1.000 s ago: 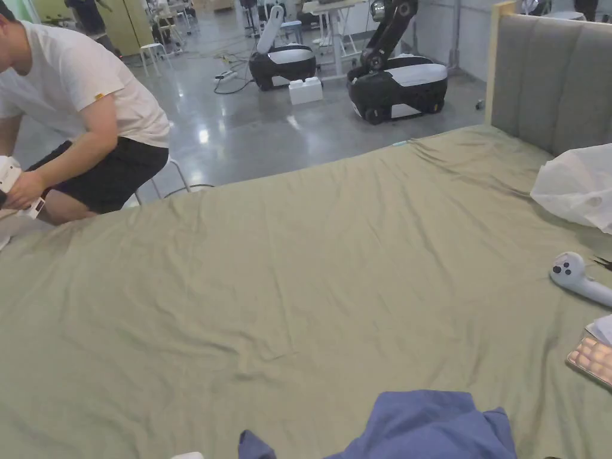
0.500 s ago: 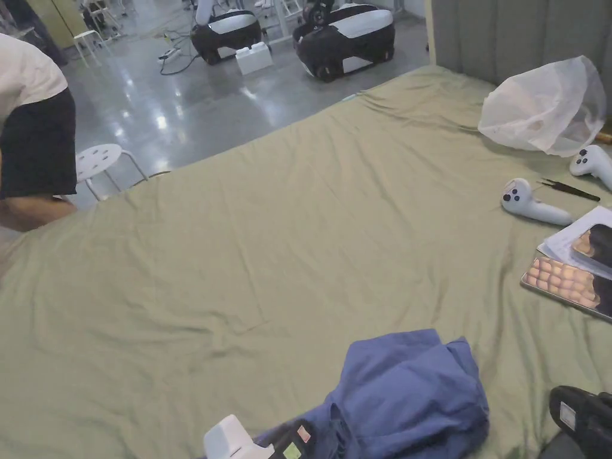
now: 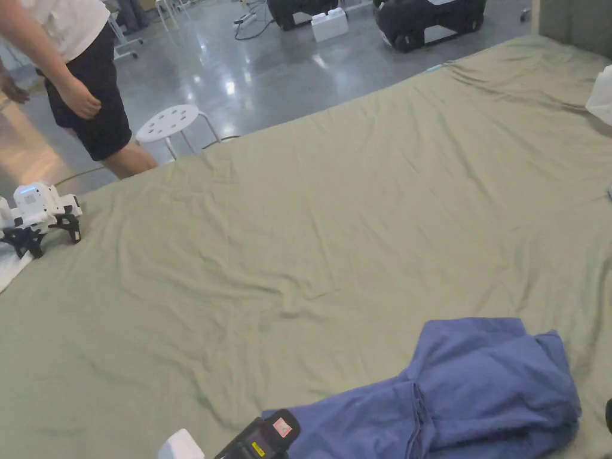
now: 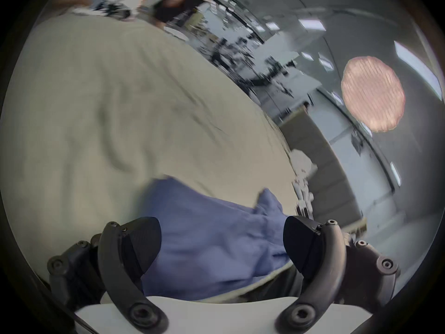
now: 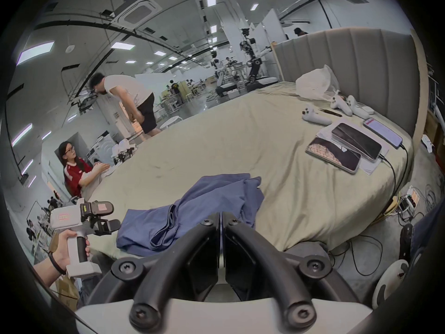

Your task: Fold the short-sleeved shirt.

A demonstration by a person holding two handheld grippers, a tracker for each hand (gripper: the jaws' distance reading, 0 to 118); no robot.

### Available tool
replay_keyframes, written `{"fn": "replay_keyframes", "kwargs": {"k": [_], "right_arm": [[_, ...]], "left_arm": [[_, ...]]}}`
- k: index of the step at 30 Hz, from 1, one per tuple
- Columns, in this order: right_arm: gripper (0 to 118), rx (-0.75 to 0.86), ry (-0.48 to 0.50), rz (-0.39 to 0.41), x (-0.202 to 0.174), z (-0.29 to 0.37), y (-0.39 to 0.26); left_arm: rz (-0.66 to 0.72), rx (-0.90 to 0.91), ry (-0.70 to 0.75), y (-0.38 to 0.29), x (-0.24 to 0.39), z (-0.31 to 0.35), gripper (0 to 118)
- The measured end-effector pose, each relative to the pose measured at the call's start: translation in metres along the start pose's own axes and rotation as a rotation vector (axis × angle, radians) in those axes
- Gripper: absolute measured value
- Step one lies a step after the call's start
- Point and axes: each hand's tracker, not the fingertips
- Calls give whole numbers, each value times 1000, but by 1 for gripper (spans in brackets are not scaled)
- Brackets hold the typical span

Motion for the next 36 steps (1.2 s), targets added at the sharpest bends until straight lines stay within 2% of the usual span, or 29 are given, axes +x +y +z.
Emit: {"fn": "replay_keyframes", "kwargs": {"k": [1,2,3,4,5,6,8,10,11,14,17,19,21,23,26,29,33,36], "right_arm": [[0,-2,4,3,-1,0,0],[0,-3,6,6,-3,1,1],[0,-3,6,5,-4,1,2],[0,-4,7,1,-5,0,2],[0,-3,9,-6,-5,0,2],[0,-3,12,-18,-6,0,3],[0,-4,21,-32,-8,2,6],[0,3,23,-26,-11,5,9],[0,3,20,-21,-12,5,10],[0,-11,20,-18,-10,2,7],[0,-21,29,-11,-11,0,5],[0,-29,33,-8,-12,-1,5],[0,-29,41,-16,-12,-4,3],[0,-36,55,-35,-12,-7,3],[0,-31,61,-34,-13,-10,4],[0,-14,67,-56,-12,-11,5],[0,3,49,-73,-6,-1,4],[0,21,14,-79,0,11,0]], "left_arm": [[82,16,28,4,-18,4,105],[154,24,25,5,-33,5,99],[219,45,3,3,-46,3,87],[289,44,-27,-1,-54,-8,71],[335,32,-50,-5,-60,-15,48],[382,0,-80,-12,-63,-28,36],[458,-41,-125,-22,-58,-48,28],[487,10,-188,-27,-57,-48,20],[489,0,-174,-27,-58,-47,12],[401,33,-146,-18,-57,-30,9],[423,73,-175,0,-64,-2,8],[344,131,-137,13,-59,20,8],[321,157,-120,30,-58,41,8],[228,201,-73,43,-43,65,8],[22,185,34,43,26,79,8],[-73,176,-96,32,69,59,8],[-38,33,-192,-3,118,-18,8],[-110,-86,-162,-30,140,-82,8]]}}
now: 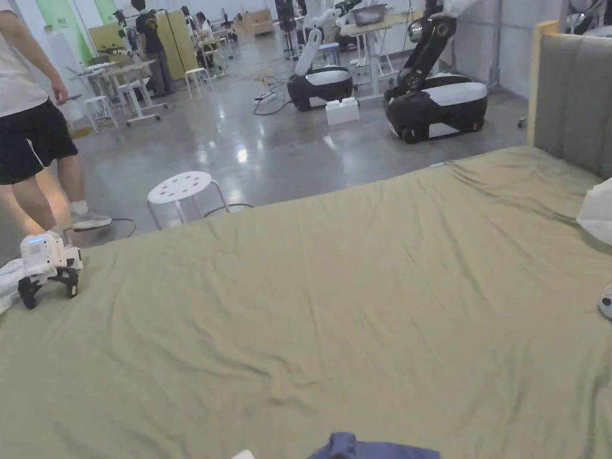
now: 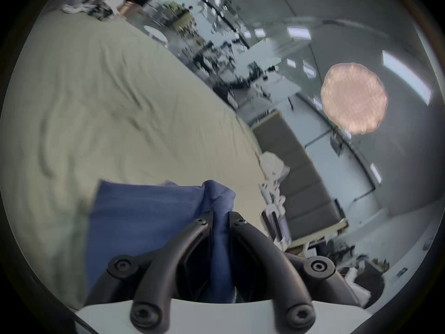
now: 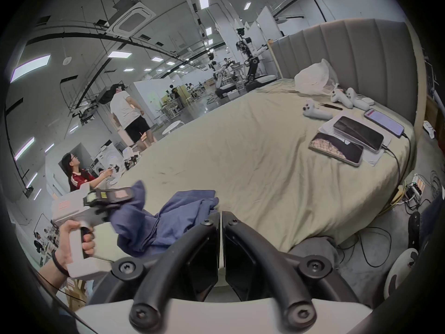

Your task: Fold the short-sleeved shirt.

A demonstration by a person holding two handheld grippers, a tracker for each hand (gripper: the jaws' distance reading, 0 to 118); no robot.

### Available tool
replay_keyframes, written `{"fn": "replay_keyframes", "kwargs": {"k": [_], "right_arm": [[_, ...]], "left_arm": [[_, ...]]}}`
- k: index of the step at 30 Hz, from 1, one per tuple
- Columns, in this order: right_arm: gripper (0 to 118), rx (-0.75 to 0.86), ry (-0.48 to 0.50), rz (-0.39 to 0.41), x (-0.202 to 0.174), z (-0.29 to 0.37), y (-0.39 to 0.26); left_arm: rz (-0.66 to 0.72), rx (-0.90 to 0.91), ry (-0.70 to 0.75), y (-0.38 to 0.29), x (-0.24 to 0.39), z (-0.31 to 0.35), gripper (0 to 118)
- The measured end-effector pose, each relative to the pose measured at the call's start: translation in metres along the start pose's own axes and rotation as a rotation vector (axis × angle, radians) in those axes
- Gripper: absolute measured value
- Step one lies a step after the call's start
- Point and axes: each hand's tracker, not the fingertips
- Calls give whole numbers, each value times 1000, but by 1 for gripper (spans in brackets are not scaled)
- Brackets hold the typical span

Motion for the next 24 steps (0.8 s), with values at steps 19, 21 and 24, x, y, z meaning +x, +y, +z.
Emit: {"fn": "replay_keyframes", "kwargs": {"k": [19,21,24], "right_arm": [[0,-42,-58,-32,25,5,-16],[0,-87,-31,-4,18,-5,-15],[0,-155,4,91,0,-31,-13]], "left_arm": [[-128,-307,144,-60,-10,-97,0],[-155,-239,101,-57,-2,-95,0],[-142,-229,100,-35,8,-70,18]]}}
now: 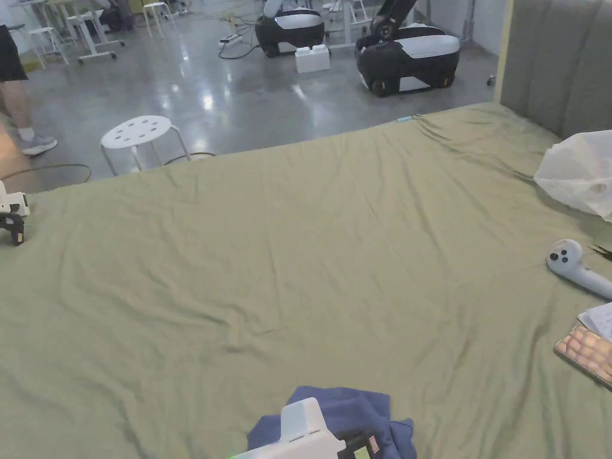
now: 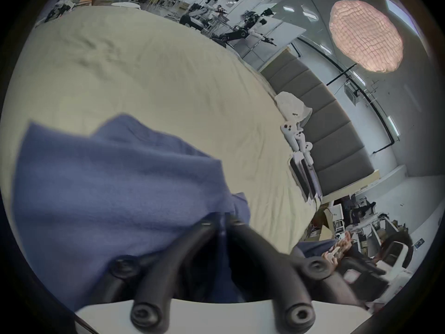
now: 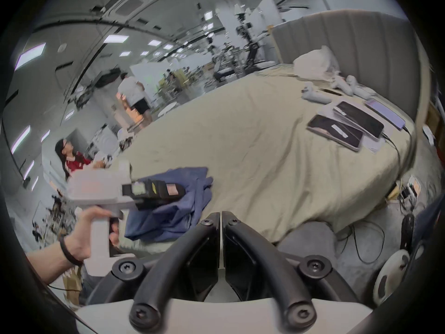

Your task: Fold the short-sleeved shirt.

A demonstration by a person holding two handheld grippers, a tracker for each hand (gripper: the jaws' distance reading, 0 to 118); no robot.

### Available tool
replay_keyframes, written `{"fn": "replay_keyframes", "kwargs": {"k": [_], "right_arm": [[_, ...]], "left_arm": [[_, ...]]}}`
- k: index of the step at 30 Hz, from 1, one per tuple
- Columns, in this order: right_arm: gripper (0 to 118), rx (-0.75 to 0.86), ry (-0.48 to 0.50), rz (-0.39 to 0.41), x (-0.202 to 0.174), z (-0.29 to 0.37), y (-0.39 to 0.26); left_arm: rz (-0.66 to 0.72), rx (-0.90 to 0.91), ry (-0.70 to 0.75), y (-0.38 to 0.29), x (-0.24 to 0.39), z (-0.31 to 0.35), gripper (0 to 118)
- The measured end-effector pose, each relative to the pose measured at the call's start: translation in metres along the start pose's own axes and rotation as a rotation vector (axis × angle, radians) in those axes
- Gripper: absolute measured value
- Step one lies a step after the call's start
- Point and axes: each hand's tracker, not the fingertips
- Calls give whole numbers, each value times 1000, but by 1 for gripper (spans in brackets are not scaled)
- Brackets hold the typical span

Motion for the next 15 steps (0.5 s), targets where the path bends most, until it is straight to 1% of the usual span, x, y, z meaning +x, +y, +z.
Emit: {"fn": "replay_keyframes", "kwargs": {"k": [1,2,3,4,5,7,10,11,12,13,14,15], "right_arm": [[0,-17,23,29,-7,-10,3],[0,-41,53,50,-14,-20,8],[0,-66,93,73,-23,-34,14],[0,-88,129,106,-33,-49,20],[0,-104,147,134,-41,-62,26],[0,-111,170,190,-61,-91,41],[0,-172,160,166,-76,-130,60],[0,-231,122,171,-77,-143,62],[0,-306,65,205,-76,-162,61],[0,-376,-29,260,-74,-181,54],[0,-438,-47,284,-67,-197,43],[0,-392,-20,272,-61,-201,37]], "left_arm": [[-35,73,-17,4,0,20,42],[-70,116,-23,8,-1,38,80],[-96,170,-20,11,-6,61,98],[-83,231,-11,13,-11,87,101],[-66,273,-3,14,-20,104,101],[15,305,38,12,-47,133,101],[159,311,91,-3,-92,149,101],[203,308,83,-8,-106,148,101],[259,282,69,-13,-117,143,101],[319,258,47,-19,-128,138,101],[379,244,14,-24,-138,130,101],[435,224,-39,-29,-148,121,101]]}}
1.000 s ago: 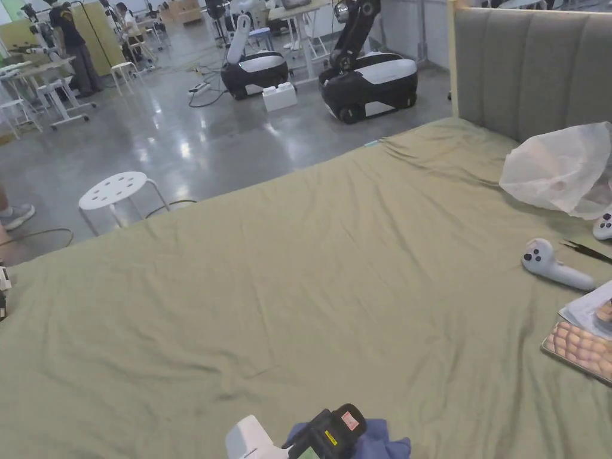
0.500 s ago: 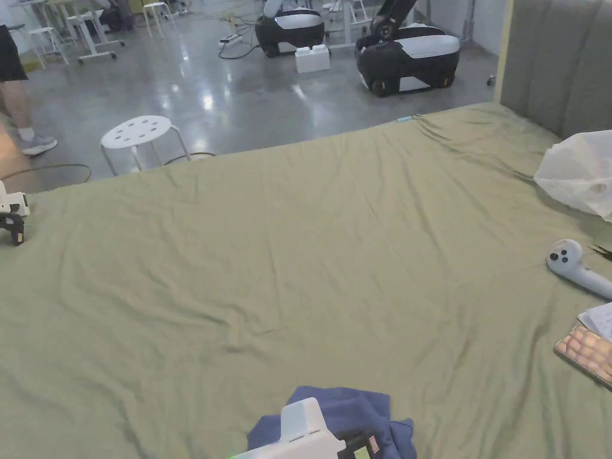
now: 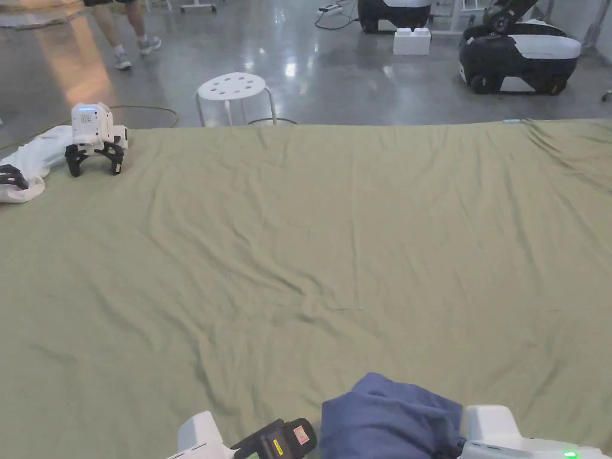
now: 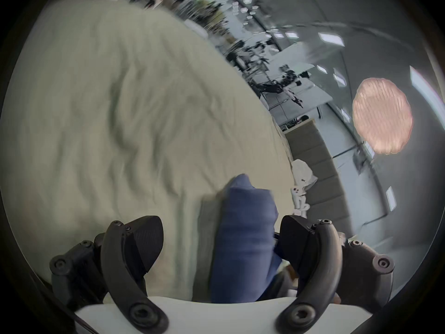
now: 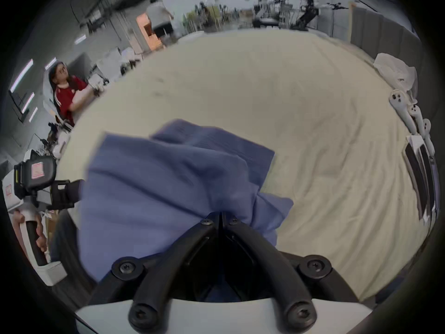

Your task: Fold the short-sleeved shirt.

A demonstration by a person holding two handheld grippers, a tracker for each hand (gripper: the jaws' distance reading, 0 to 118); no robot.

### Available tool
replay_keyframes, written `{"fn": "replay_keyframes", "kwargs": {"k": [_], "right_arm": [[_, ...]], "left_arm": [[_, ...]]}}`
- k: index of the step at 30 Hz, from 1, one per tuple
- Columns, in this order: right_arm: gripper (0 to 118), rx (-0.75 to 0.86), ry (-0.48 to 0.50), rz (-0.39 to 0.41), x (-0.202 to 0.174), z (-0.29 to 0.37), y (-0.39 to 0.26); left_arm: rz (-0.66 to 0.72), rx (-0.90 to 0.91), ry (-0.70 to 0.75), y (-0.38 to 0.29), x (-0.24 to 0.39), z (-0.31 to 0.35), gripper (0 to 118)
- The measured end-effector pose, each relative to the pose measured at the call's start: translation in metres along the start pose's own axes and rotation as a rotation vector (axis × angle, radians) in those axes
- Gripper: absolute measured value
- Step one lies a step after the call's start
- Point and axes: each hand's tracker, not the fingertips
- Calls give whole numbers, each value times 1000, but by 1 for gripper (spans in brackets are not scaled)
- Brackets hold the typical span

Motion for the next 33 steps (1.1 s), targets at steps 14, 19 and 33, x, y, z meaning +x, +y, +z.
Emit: {"fn": "replay_keyframes", "kwargs": {"k": [14,19,33], "right_arm": [[0,58,-50,5,-11,17,-2],[0,130,82,-93,-3,46,-4],[0,181,212,-239,-6,74,-14]], "left_arm": [[-149,-175,44,-18,30,-67,53],[-114,-103,0,-3,29,-44,26],[-124,127,566,237,-114,208,29]]}}
